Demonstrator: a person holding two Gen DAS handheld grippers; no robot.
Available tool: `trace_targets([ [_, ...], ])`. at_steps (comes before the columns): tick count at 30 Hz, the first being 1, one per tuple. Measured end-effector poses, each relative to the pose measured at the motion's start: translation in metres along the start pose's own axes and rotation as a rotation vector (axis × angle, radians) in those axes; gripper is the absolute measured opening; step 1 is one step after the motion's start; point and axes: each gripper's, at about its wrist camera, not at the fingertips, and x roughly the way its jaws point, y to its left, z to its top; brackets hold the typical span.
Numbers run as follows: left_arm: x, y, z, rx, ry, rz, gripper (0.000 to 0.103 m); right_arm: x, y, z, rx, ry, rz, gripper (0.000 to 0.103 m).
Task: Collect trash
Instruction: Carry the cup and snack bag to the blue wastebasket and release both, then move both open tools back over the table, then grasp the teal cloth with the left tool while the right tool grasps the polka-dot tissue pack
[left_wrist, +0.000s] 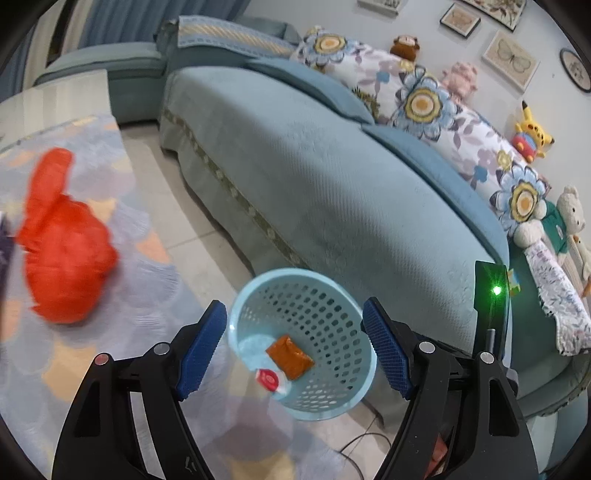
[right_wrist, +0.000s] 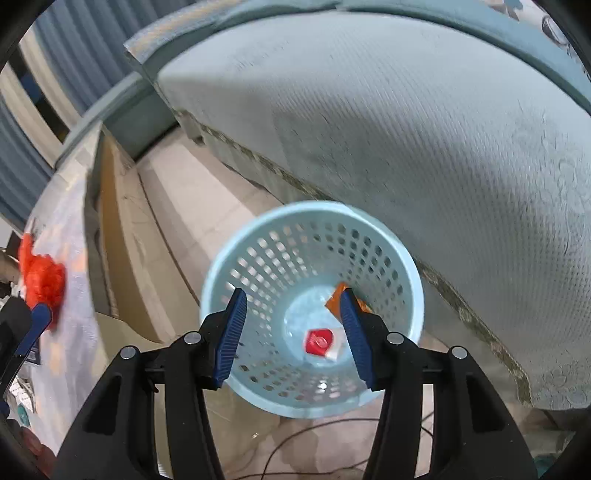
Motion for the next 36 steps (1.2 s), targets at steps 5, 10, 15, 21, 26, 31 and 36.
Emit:
trace_targets([
  [5, -0.061, 0.014, 0.0, -0.017, -0.111, 0.023, 0.075, -0.033, 0.02, 0.0, -0.047, -0.119, 0.069, 0.049],
  [10, -0.145, 0.041, -0.008, -0.059, -0.253, 0.147, 0.075, -0.072, 0.058, -0.014, -0.157, -0.243, 0.146, 0.052],
  [15, -0.227, 0.083, -0.029, -0.136, -0.367, 0.358, 0.075, -0.101, 0.096, -0.04, -0.265, -0.313, 0.199, 0.055],
  [21, -0.313, 0.17, -0.068, -0.321, -0.433, 0.667, 0.075, -0.122, 0.154, -0.068, -0.371, -0.329, 0.288, 0.056],
  [26, -0.352, 0.237, -0.093, -0.478, -0.436, 0.789, 0.075, -0.125, 0.222, -0.098, -0.463, -0.298, 0.383, 0.056],
  [31, -0.351, 0.286, -0.102, -0.538, -0.361, 0.842, 0.075, -0.115, 0.288, -0.127, -0.545, -0.264, 0.441, 0.056],
  [36, -0.331, 0.309, -0.118, -0.593, -0.304, 0.854, 0.074, -0.099, 0.352, -0.161, -0.671, -0.177, 0.503, 0.056],
])
